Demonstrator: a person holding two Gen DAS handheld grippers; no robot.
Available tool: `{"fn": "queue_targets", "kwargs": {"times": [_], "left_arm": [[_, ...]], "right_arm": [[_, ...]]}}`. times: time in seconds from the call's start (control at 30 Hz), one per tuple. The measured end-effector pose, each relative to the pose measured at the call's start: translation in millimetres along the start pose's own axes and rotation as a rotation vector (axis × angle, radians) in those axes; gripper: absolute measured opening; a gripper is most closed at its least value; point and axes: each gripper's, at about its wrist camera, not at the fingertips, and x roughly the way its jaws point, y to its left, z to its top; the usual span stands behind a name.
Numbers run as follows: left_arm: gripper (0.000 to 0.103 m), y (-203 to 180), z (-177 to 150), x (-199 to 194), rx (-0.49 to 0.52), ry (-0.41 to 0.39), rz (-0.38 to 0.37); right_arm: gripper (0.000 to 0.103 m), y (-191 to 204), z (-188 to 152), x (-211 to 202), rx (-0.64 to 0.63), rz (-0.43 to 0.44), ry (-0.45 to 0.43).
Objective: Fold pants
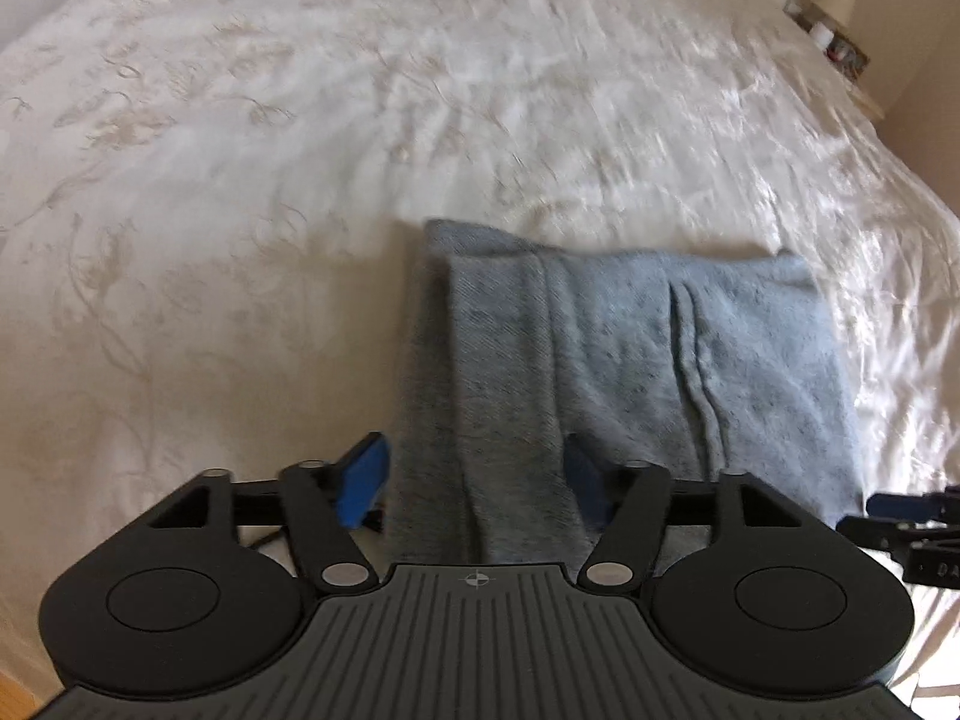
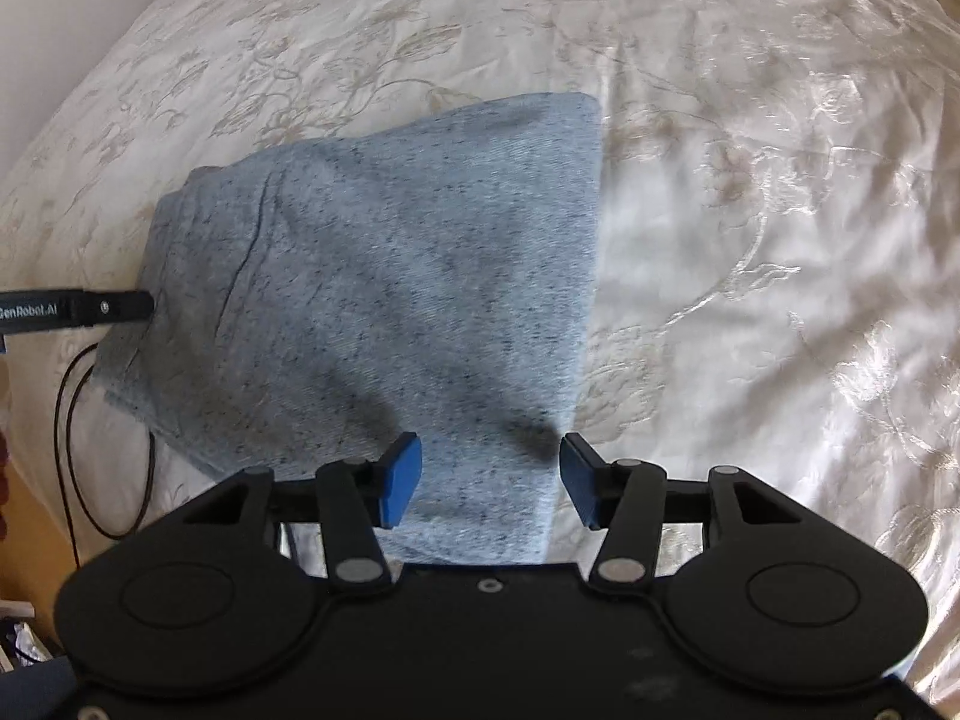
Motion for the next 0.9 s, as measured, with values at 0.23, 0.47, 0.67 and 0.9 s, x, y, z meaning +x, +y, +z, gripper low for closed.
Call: {"fn": "queue_targets", "kwargs": {"times": [0.23,0.47,0.67,0.9], "left_arm": [[0.072,1,3,14,0.002,0.066,-0.151],[0.076,-3,2,35,0.016,0.122,-0.167],[0.075,-7,9,42,-0.09,0.163,-0.283],[0.014,-26,25,-13,0.033,-0.03,-0.211]], "right_arm": [[0.056,16,-2,0,-0.018,0.002,0.006],[0.056,16,-3,-3,-0.017,-0.003,0.0],[0.058,12,-1,-5,-0.015,-0.008,-0.01],[0.058,7,-1,-9,0.017,-0.014,-0.021]]}}
